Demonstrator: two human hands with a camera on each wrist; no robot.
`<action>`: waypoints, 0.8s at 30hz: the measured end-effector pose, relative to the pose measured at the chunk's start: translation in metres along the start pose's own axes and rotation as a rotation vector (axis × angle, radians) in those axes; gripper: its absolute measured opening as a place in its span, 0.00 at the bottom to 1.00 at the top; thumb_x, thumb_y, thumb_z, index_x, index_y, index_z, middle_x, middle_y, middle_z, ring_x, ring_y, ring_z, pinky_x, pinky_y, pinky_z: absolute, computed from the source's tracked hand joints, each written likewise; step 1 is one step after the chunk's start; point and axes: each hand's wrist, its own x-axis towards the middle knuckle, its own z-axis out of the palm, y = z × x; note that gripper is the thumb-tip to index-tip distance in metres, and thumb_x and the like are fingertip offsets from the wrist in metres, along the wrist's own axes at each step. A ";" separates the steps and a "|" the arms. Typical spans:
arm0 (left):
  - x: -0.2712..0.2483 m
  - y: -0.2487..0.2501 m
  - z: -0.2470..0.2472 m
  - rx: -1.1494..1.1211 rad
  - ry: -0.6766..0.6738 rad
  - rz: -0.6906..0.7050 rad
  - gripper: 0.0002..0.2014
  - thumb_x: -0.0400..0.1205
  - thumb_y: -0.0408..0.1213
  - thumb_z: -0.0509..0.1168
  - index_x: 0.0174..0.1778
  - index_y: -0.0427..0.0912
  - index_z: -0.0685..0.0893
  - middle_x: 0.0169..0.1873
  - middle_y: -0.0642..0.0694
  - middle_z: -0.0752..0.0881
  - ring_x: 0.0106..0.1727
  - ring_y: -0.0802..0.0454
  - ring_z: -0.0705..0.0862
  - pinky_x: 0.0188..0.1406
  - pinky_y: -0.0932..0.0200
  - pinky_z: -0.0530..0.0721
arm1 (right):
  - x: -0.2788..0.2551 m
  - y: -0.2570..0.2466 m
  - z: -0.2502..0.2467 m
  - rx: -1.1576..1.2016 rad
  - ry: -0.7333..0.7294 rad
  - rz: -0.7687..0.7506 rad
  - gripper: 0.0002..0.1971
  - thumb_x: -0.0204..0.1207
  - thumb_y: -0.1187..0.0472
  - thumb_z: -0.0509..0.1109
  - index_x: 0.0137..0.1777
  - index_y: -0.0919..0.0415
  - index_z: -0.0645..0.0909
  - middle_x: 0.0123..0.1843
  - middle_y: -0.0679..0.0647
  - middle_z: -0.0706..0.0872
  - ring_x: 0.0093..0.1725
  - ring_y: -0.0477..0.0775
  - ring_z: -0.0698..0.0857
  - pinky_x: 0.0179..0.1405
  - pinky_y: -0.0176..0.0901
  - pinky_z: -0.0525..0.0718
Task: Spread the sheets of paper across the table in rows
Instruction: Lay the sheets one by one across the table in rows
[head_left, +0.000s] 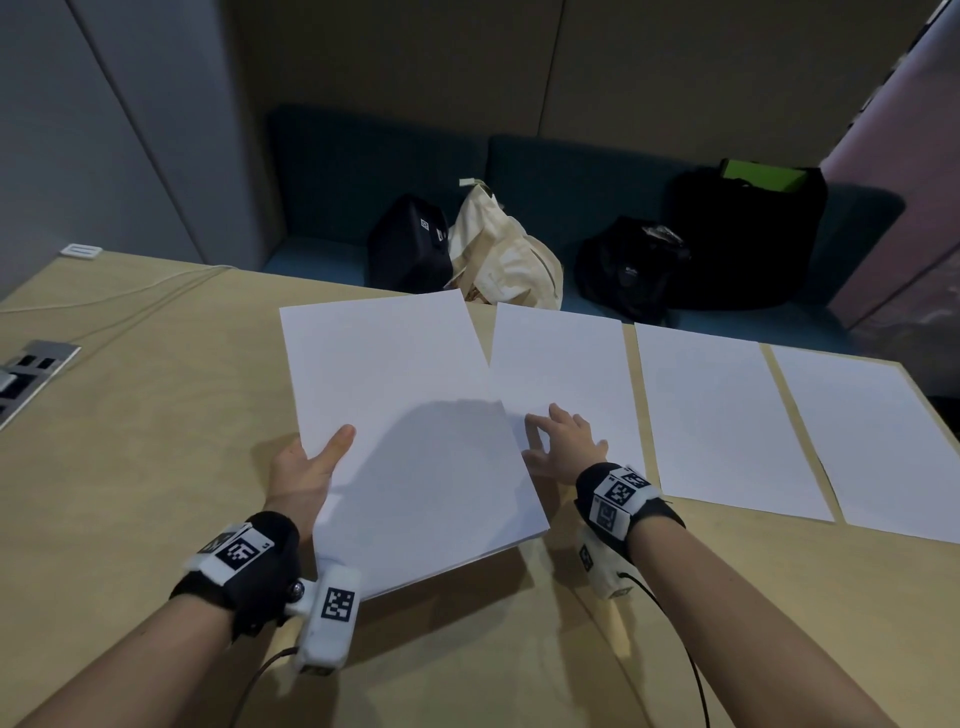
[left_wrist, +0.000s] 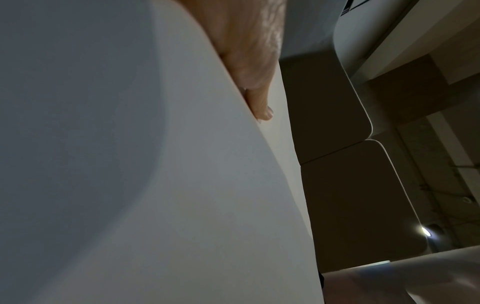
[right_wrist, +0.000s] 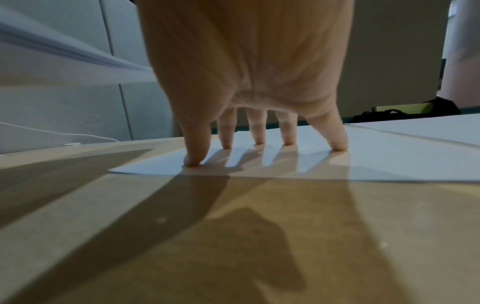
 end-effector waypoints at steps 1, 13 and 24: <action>0.000 0.000 0.000 0.000 -0.002 0.002 0.17 0.81 0.35 0.65 0.64 0.31 0.81 0.56 0.41 0.85 0.55 0.46 0.83 0.56 0.58 0.74 | 0.000 0.000 0.000 0.000 0.001 0.002 0.22 0.76 0.51 0.66 0.70 0.48 0.71 0.74 0.53 0.67 0.76 0.62 0.62 0.71 0.75 0.61; 0.003 -0.003 -0.001 -0.017 0.013 -0.009 0.17 0.80 0.35 0.66 0.63 0.32 0.81 0.59 0.39 0.85 0.57 0.45 0.83 0.60 0.54 0.76 | 0.001 0.004 -0.001 -0.011 -0.016 0.037 0.28 0.75 0.49 0.66 0.76 0.45 0.66 0.78 0.52 0.64 0.78 0.60 0.61 0.72 0.74 0.61; 0.004 -0.003 -0.001 -0.070 0.018 -0.029 0.17 0.80 0.35 0.67 0.64 0.33 0.81 0.58 0.41 0.85 0.58 0.45 0.83 0.64 0.51 0.78 | -0.002 -0.001 -0.009 0.010 0.096 -0.009 0.24 0.80 0.49 0.62 0.75 0.51 0.70 0.82 0.54 0.63 0.80 0.61 0.63 0.77 0.65 0.58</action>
